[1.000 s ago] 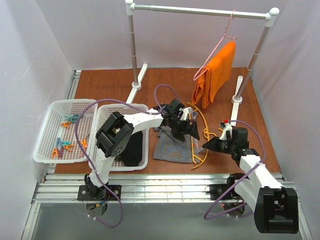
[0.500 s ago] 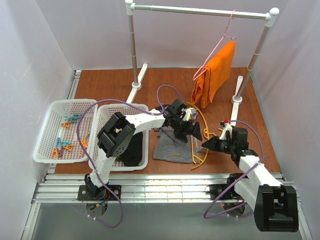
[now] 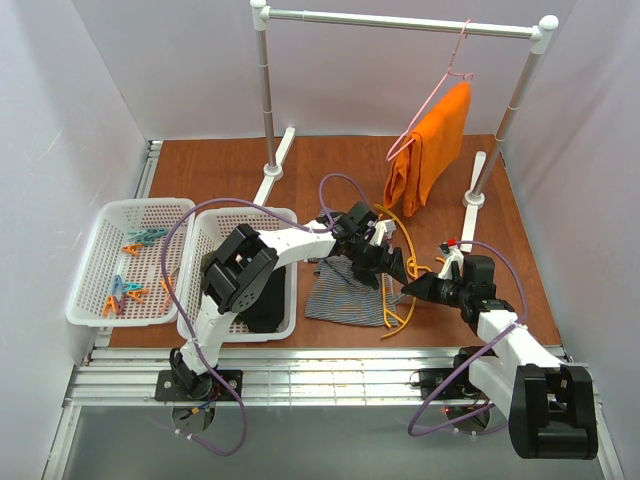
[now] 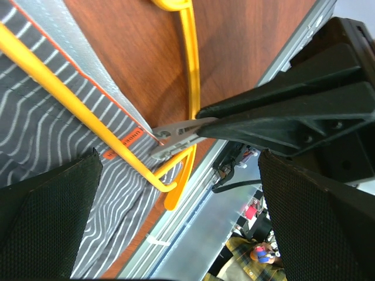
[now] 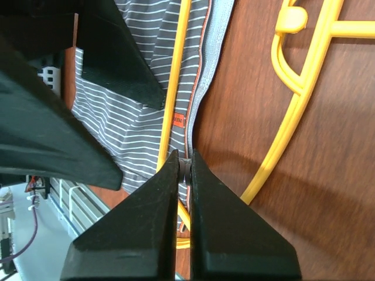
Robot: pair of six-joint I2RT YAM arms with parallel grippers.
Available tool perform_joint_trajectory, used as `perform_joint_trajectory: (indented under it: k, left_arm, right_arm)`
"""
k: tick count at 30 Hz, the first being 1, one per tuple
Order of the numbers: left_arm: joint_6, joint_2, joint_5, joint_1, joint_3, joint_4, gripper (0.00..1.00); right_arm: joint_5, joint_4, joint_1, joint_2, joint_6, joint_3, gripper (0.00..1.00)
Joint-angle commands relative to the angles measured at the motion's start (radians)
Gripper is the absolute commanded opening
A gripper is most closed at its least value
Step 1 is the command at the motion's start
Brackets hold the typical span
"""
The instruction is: Clip the underwear to the hanger
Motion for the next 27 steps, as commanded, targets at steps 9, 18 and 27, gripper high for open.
perform_joint_trajectory:
  k: [9, 18, 27]
  left_arm:
    - [0.001, 0.015, 0.004, -0.008, 0.037, -0.029, 0.97]
    - [0.007, 0.025, 0.007, -0.009, 0.054, -0.041, 0.98]
    - [0.02, 0.047, 0.03, -0.024, 0.095, -0.049, 0.97]
  right_arm:
    - [-0.058, 0.066, 0.008, 0.008, 0.051, -0.007, 0.01]
    - [-0.075, 0.099, 0.019, 0.022, 0.083, -0.012, 0.01]
    - [-0.049, 0.124, 0.03, 0.04, 0.099, -0.003, 0.01]
